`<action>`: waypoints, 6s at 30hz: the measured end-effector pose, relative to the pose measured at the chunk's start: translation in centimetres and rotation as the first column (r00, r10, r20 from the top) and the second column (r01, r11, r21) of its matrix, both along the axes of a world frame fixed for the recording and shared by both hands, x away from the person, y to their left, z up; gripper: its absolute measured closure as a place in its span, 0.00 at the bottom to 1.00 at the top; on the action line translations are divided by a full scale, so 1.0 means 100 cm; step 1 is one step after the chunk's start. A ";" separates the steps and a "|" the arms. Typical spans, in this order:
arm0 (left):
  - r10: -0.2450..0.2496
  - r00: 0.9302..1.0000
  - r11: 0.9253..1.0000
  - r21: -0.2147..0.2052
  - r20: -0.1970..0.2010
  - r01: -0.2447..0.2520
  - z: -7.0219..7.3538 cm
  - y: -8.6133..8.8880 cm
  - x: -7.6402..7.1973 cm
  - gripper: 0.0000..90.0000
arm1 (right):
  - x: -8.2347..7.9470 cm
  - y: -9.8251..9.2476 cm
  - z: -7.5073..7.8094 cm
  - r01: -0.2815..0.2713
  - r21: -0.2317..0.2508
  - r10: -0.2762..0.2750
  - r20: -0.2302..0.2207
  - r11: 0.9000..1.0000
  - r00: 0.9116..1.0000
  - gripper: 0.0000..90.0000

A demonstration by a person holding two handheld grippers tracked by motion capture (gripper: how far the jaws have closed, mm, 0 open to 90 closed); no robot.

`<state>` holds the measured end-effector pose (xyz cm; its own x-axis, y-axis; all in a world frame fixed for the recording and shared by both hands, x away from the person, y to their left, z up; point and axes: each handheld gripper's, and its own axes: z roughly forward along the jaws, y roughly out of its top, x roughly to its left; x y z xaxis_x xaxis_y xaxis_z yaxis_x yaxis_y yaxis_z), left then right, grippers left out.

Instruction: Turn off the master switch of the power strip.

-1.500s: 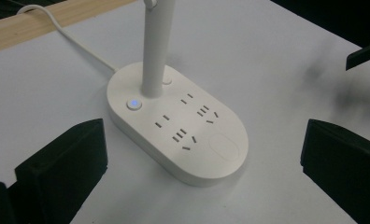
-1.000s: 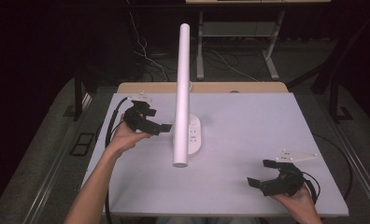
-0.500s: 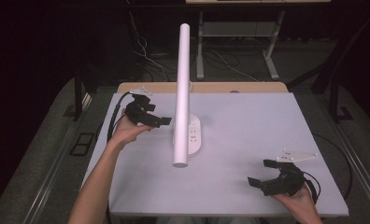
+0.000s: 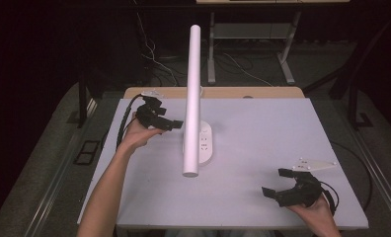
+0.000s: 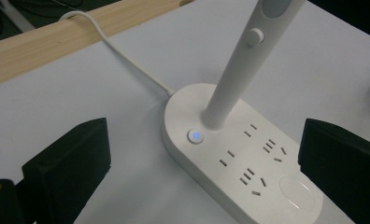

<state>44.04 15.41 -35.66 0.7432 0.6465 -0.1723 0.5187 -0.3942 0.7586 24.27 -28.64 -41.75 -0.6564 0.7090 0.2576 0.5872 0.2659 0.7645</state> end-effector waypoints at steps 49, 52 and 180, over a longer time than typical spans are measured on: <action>-0.062 0.996 0.998 -0.009 -0.067 0.061 -0.027 -0.026 0.024 0.88 | 0.001 0.002 -0.004 -0.004 -0.018 0.004 -0.015 1.000 1.000 0.00; -0.059 0.996 0.998 -0.005 -0.067 0.058 -0.029 -0.027 0.025 0.97 | 0.001 0.001 -0.004 -0.005 -0.018 0.004 -0.014 1.000 1.000 0.00; 0.094 0.995 0.988 -0.118 -0.016 -0.095 -0.036 0.008 -0.023 0.90 | 0.002 0.000 -0.002 0.007 -0.026 -0.006 0.005 1.000 1.000 0.00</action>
<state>41.74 16.19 -39.30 0.6778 0.6880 -0.2594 0.5572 -0.2504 0.7917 24.44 -28.67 -41.93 -0.6530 0.7196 0.2362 0.5853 0.2817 0.7603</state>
